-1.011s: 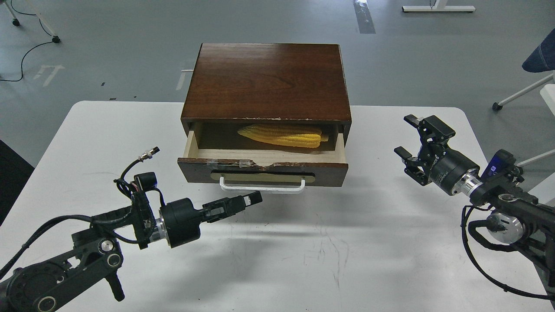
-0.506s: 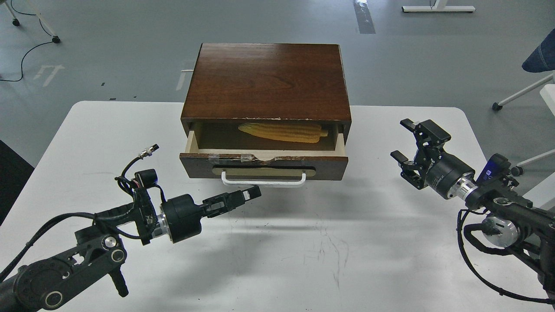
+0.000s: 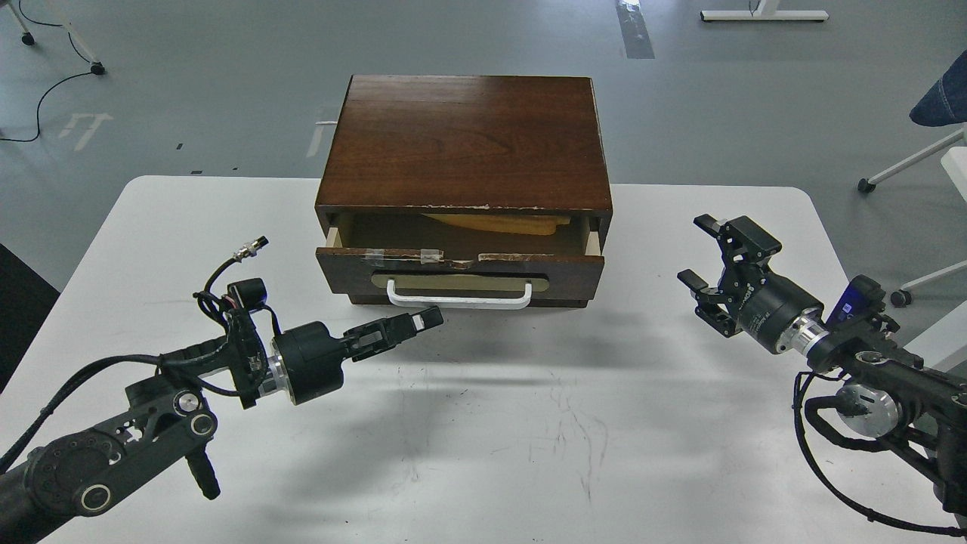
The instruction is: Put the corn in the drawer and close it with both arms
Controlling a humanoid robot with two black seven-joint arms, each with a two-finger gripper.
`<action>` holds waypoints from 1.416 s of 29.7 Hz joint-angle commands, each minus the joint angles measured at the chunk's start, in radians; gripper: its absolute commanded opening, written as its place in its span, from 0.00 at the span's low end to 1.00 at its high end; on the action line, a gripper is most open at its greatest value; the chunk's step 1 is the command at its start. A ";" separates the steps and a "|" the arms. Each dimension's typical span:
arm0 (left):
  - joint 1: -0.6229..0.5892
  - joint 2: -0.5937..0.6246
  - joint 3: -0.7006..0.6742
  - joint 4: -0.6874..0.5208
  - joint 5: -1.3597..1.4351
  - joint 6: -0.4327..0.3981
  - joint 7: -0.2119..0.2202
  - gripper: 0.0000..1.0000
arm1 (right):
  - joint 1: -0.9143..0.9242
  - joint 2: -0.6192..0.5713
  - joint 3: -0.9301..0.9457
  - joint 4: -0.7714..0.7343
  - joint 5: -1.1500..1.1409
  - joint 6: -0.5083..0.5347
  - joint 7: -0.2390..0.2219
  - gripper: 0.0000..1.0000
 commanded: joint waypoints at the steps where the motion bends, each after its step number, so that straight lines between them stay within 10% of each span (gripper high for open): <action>1: -0.010 0.000 0.002 0.013 -0.001 -0.001 -0.002 0.00 | 0.000 0.001 0.000 0.000 -0.001 0.001 0.000 0.96; 42: -0.109 -0.043 0.014 0.149 -0.044 -0.018 -0.005 0.00 | -0.018 0.001 0.000 0.000 0.001 -0.007 0.000 0.96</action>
